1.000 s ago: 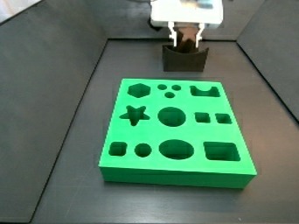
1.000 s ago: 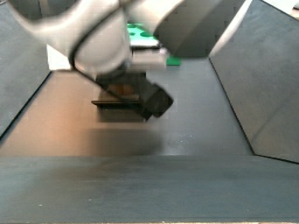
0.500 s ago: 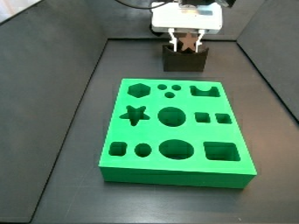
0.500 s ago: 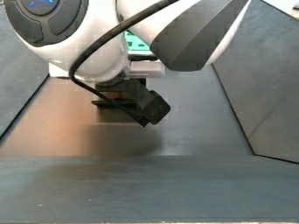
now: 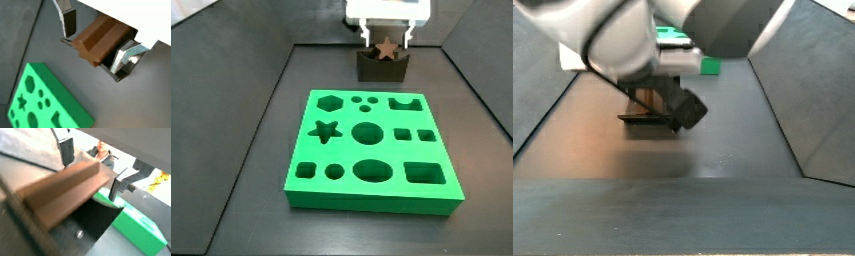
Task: Pick up the star object. Move up. Place the star object on the fixture. Regrasp the star object. Move to above the board. Insert the star object.
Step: Regrasp the star object.
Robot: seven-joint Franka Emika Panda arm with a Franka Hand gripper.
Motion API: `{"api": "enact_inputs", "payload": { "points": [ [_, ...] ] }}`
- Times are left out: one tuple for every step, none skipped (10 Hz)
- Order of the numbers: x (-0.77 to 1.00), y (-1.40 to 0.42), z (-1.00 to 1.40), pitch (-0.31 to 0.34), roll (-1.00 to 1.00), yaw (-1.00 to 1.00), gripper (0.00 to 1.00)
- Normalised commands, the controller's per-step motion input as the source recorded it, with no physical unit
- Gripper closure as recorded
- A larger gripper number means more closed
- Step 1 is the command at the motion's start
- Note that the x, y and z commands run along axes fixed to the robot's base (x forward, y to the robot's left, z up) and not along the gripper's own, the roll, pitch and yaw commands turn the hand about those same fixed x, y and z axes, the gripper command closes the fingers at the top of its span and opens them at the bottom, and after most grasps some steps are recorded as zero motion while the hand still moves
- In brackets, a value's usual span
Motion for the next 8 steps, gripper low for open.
{"api": "enact_inputs", "payload": {
  "points": [
    [-0.04,0.0,1.0,-0.003,0.0,0.05,0.0],
    [-0.04,0.0,0.86,0.014,0.01,0.05,0.0],
    [-0.04,0.01,0.67,0.032,0.01,0.05,0.0],
    [-0.03,0.01,0.49,0.046,0.02,0.04,0.0],
    [-0.03,0.01,0.3,0.06,0.02,0.03,0.0],
    [-0.13,-0.82,0.95,0.056,1.0,0.03,0.0],
    [-0.12,-0.79,0.86,0.056,1.0,0.03,0.0],
    [-0.12,-0.67,0.74,0.046,1.0,0.03,0.0]
  ]
}}
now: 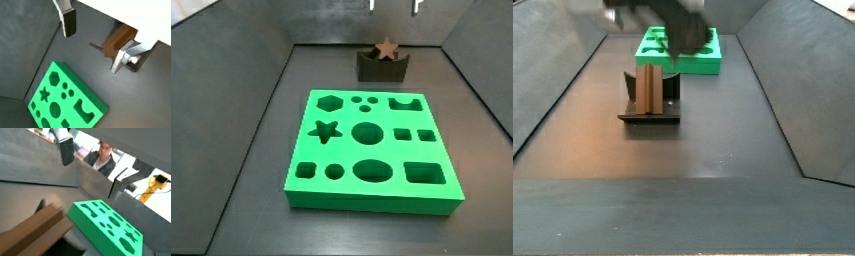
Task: Pick up the star object. Move up. Place the star object on the fixture. Regrasp the star object. Move to above the board. Insert the star object.
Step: Regrasp the star object.
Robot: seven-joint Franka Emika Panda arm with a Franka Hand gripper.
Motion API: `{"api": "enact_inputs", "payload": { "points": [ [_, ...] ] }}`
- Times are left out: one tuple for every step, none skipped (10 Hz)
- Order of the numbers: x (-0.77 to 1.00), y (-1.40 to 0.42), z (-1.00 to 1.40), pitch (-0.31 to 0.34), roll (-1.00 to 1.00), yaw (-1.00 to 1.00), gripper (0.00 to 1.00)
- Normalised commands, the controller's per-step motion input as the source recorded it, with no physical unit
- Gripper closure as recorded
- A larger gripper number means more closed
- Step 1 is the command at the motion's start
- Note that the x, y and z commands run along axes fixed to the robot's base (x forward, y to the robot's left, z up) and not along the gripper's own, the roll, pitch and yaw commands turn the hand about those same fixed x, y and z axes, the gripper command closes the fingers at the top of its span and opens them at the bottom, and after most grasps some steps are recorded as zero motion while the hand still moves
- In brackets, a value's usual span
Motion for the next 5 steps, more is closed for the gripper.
{"api": "enact_inputs", "payload": {
  "points": [
    [-0.11,-0.46,0.49,0.036,1.0,0.03,0.0],
    [-0.1,-0.35,0.35,0.035,1.0,0.03,0.0],
    [-0.03,-0.08,0.03,0.033,1.0,0.03,0.0],
    [-0.01,-0.03,0.0,0.035,1.0,0.03,0.0],
    [-0.01,-0.02,0.01,0.037,1.0,0.03,0.0]
  ]
}}
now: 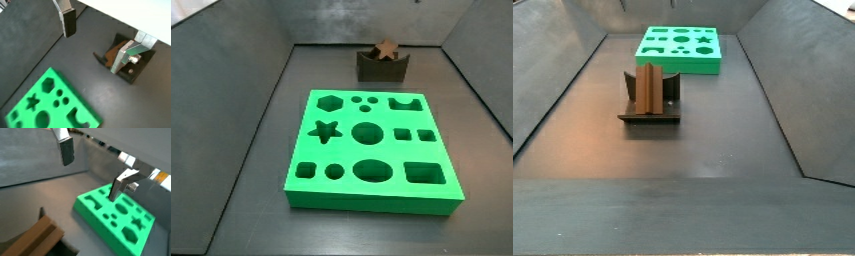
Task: Pick up the star object. Move up. Place the star object on the fixture. Regrasp the star object. Move to above the board. Insert the star object.
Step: Regrasp the star object.
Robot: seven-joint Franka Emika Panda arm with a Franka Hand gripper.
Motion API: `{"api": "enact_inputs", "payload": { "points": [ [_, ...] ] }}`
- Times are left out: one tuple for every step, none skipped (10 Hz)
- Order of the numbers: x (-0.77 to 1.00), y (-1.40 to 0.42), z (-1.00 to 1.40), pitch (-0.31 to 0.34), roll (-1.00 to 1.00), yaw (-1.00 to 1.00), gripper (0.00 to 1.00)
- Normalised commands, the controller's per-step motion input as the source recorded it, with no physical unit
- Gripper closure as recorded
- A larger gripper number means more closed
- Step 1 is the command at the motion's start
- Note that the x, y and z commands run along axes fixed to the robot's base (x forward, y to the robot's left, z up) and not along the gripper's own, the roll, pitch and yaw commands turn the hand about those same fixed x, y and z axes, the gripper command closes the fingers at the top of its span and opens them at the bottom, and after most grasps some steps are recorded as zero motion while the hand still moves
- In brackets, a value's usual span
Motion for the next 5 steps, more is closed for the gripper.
{"api": "enact_inputs", "payload": {
  "points": [
    [-0.02,-0.02,0.02,0.035,1.0,0.03,0.0],
    [-0.03,-0.03,0.01,0.027,1.0,0.03,0.0],
    [-0.03,-0.02,0.0,0.024,1.0,0.03,0.0],
    [-0.03,-0.02,0.01,0.019,1.0,0.03,0.0],
    [-0.03,-0.02,0.01,0.012,1.0,0.03,0.0]
  ]
}}
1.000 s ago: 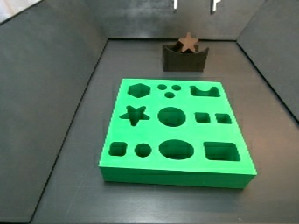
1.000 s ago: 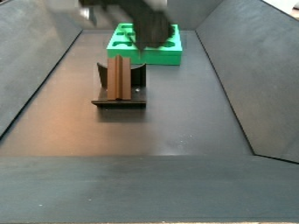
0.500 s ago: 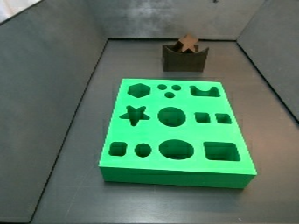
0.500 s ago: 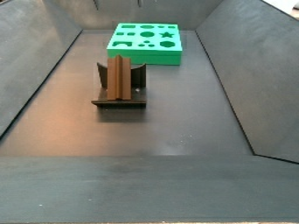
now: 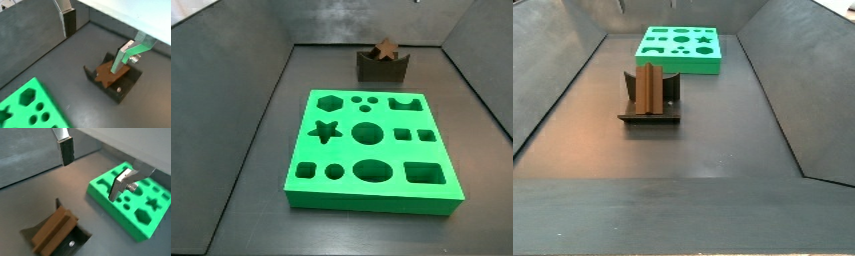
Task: Pick up the star object. Move up. Place the star object on the fixture. Regrasp the star object. Move to above the board. Insert the star object.
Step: Regrasp the star object.
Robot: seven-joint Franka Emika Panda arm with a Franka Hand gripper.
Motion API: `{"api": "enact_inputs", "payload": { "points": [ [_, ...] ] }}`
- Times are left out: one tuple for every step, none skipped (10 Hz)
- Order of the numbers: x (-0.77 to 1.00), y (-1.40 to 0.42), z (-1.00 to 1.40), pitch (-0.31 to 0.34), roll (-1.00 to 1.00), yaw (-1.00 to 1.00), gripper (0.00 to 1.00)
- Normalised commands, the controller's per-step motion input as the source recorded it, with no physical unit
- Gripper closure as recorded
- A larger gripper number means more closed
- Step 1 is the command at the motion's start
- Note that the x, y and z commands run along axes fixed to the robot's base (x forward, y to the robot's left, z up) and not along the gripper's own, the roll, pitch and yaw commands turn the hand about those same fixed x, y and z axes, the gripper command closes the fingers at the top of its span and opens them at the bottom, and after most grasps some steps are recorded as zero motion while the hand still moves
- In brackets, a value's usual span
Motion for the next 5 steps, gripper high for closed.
{"api": "enact_inputs", "payload": {
  "points": [
    [-0.02,-0.02,0.0,0.005,1.0,0.03,0.0],
    [-0.02,-0.02,0.0,0.002,1.0,0.03,0.0],
    [-0.02,-0.02,0.0,0.001,1.0,0.03,0.0],
    [-0.02,-0.02,0.0,0.002,1.0,0.03,0.0],
    [-0.01,-0.02,0.01,0.007,1.0,0.03,0.0]
  ]
}}
